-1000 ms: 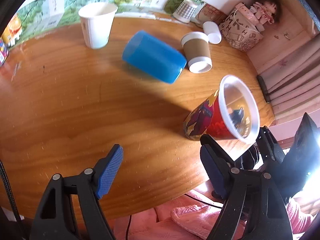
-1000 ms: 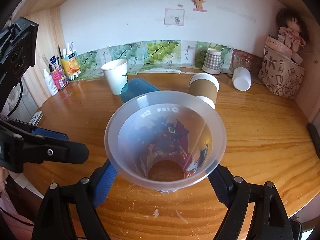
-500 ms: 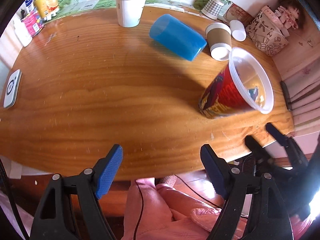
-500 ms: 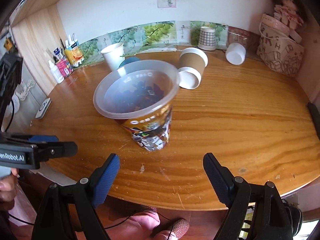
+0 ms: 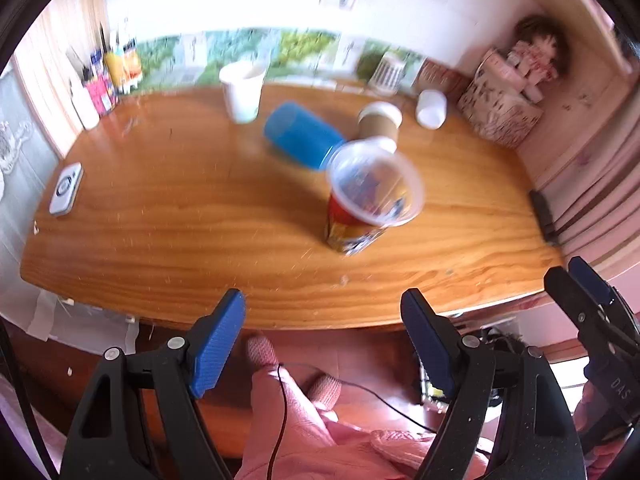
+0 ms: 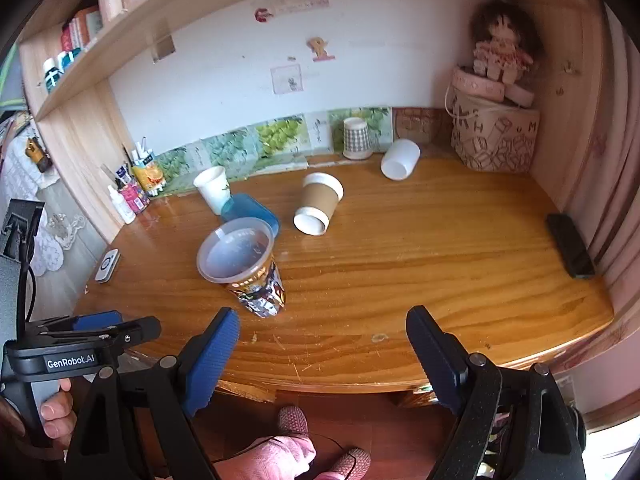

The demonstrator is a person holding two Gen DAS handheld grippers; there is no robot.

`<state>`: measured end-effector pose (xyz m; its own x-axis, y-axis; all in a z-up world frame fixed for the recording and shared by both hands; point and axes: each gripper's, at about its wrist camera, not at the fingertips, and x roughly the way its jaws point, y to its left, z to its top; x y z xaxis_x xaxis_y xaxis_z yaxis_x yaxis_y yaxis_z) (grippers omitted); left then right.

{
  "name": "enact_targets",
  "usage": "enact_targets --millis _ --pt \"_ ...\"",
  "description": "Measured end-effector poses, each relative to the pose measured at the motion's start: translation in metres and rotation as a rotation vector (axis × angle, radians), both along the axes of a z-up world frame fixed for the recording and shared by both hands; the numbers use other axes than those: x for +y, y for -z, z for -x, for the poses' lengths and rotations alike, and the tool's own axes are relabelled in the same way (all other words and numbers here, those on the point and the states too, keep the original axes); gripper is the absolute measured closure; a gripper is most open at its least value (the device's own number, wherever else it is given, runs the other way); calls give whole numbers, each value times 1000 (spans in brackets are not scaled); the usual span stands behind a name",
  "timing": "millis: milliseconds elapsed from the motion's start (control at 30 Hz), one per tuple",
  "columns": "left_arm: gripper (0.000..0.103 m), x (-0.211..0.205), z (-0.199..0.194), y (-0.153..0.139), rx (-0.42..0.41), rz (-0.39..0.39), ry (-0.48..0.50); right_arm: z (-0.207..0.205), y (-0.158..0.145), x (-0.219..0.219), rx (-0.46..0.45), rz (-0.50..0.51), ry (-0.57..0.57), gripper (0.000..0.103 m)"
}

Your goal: Flip cup upright

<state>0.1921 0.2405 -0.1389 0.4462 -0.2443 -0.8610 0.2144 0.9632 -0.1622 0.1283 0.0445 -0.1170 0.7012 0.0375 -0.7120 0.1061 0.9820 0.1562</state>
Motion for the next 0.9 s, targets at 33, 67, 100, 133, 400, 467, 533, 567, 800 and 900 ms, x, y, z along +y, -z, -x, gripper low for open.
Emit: enact_targets --millis 33,67,100,133,400,467,533,567,800,900 --pt "20 -1 3 -8 -17 10 -10 5 -9 0 -20 2 -13 17" --pt "20 -1 7 -18 -31 28 -22 10 -21 1 -41 3 -27 17" --pt "20 -1 9 -25 -38 47 -28 14 -29 2 -55 4 -37 17" --pt "20 -2 12 -32 -46 70 -28 19 -39 3 -74 8 -50 17" --pt "20 -10 36 -97 -246 151 -34 47 -92 15 -218 26 -149 17" --pt "20 -11 44 -109 -324 121 -47 52 -99 15 -249 23 -155 17" --pt "16 -12 53 -118 -394 103 -63 54 -104 10 -274 12 -138 17" --pt "15 -11 57 -123 -426 111 -67 55 -106 7 -287 4 -125 17" --pt "5 -9 77 -144 -611 108 -125 71 -121 -3 -419 19 -71 7" --pt "3 -10 84 -150 -666 103 -141 76 -123 -7 -454 17 -54 0"
